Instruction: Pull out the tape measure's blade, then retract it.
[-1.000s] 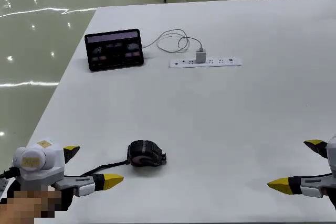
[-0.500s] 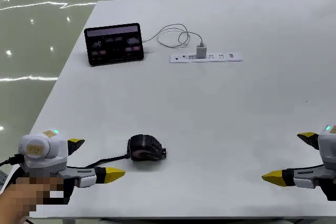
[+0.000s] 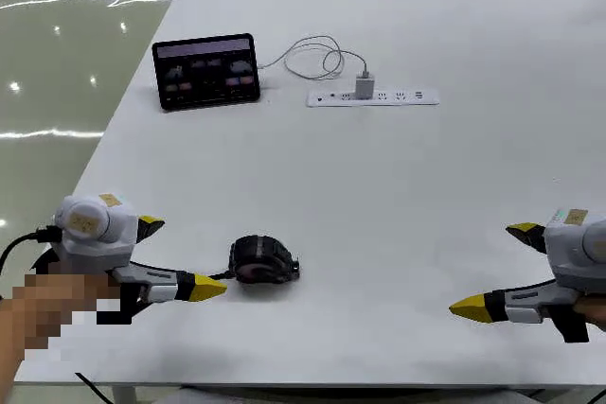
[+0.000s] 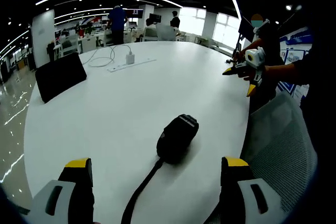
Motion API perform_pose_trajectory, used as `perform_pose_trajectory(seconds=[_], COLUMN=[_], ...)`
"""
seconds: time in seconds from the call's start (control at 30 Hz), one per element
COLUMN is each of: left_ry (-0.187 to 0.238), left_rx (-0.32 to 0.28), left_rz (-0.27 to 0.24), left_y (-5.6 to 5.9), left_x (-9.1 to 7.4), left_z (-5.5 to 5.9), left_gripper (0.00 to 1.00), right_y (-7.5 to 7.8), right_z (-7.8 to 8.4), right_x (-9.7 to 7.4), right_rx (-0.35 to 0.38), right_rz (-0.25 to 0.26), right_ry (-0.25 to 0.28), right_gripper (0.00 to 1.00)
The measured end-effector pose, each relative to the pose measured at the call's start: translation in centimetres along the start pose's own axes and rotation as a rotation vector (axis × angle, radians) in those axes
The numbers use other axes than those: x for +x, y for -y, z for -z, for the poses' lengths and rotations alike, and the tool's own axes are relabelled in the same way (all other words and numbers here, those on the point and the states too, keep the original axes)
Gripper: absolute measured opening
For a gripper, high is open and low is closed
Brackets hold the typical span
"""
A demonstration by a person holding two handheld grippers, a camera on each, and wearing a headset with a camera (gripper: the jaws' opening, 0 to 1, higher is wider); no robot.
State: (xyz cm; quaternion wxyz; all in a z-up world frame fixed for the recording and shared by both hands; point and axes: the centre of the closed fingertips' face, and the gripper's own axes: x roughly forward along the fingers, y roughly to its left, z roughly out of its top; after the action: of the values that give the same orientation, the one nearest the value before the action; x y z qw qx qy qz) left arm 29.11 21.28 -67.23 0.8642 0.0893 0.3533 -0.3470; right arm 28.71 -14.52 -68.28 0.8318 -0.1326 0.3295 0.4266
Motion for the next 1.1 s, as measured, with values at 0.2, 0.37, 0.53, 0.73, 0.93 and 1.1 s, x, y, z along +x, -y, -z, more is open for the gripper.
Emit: perform_pose_trajectory(seconds=[0.2, 0.37, 0.53, 0.73, 0.93, 1.1], left_ry=[-0.026, -0.061, -0.077, -0.112, -0.170, -0.193], left_rx=[0.069, 0.138, 0.180, 0.233, 0.294, 0.321], left_rz=[0.040, 0.092, 0.115, 0.149, 0.201, 0.220], left_y=[0.7, 1.8, 2.2, 2.7, 3.7, 3.8], left_x=[0.9, 1.7, 2.4, 3.2, 4.4, 5.1], left_z=[-0.7, -1.1, -1.8, -2.1, -1.5, -1.7], left_gripper=[0.96, 0.94, 0.93, 0.91, 0.89, 0.88], right_y=[-1.0, -1.7, -2.2, -2.7, -3.1, -3.2], right_z=[-1.0, -1.7, -2.3, -2.8, -3.2, -3.6], right_x=[0.9, 1.7, 2.4, 3.3, 4.2, 5.0], right_rx=[-0.030, -0.061, -0.087, -0.106, -0.120, -0.155], right_rz=[-0.038, -0.066, -0.092, -0.125, -0.160, -0.186], right_ry=[0.007, 0.005, 0.003, -0.006, -0.015, -0.006], right_gripper=[1.00, 1.00, 1.00, 0.99, 1.00, 1.00])
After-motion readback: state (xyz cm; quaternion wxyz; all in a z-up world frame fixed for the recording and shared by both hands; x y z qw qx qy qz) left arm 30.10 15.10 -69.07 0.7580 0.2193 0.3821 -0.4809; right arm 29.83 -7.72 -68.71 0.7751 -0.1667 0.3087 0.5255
